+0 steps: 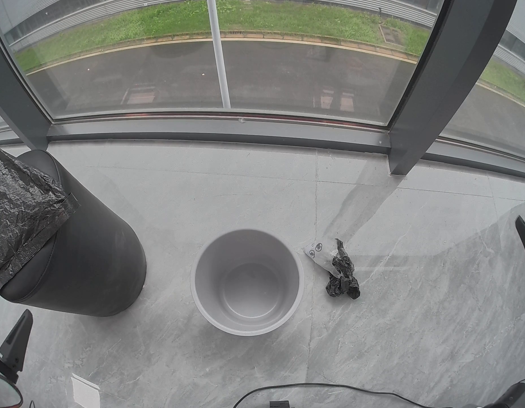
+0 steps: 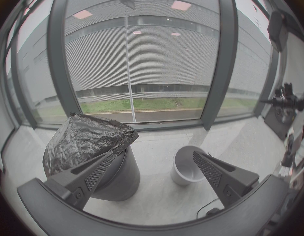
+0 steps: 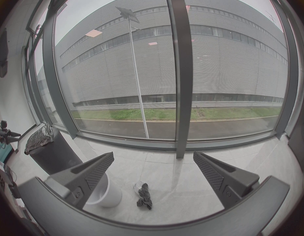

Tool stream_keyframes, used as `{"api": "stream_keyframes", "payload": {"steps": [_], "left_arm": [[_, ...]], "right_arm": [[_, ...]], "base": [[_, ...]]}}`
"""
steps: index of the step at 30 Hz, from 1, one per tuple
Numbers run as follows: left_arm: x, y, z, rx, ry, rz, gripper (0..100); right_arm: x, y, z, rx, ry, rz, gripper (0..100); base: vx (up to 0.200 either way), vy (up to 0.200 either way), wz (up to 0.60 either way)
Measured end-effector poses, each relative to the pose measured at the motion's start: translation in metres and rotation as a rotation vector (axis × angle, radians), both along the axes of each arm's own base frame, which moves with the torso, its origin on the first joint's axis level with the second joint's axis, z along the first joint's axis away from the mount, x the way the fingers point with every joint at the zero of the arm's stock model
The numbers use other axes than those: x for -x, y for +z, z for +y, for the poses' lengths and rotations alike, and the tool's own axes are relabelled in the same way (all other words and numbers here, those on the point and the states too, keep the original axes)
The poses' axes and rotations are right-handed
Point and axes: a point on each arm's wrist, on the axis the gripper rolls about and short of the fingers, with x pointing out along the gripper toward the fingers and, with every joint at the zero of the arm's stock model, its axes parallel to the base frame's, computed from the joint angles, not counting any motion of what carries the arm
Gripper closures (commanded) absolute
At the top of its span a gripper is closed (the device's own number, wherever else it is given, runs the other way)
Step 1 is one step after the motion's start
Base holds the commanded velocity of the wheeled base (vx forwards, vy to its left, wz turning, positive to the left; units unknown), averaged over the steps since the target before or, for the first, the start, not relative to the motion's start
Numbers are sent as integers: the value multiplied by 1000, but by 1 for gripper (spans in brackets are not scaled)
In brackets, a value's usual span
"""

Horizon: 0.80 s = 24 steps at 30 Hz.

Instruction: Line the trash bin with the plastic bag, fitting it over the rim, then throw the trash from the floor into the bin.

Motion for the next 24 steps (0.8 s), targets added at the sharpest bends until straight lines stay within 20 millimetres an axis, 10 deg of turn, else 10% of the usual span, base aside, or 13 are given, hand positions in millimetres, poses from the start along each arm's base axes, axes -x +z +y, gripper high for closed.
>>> {"api": "stream_keyframes", "payload": {"steps": [11, 24], "left_arm": [[-88, 16, -14, -322, -65, 130, 0], [-177, 2, -39, -461, 291, 157, 0]], "right_arm": [[-78, -8, 22, -27, 59, 74, 0], [-109, -36, 34, -19, 65, 188, 0]], "base": [[0, 0, 0], [0, 0, 0]]}}
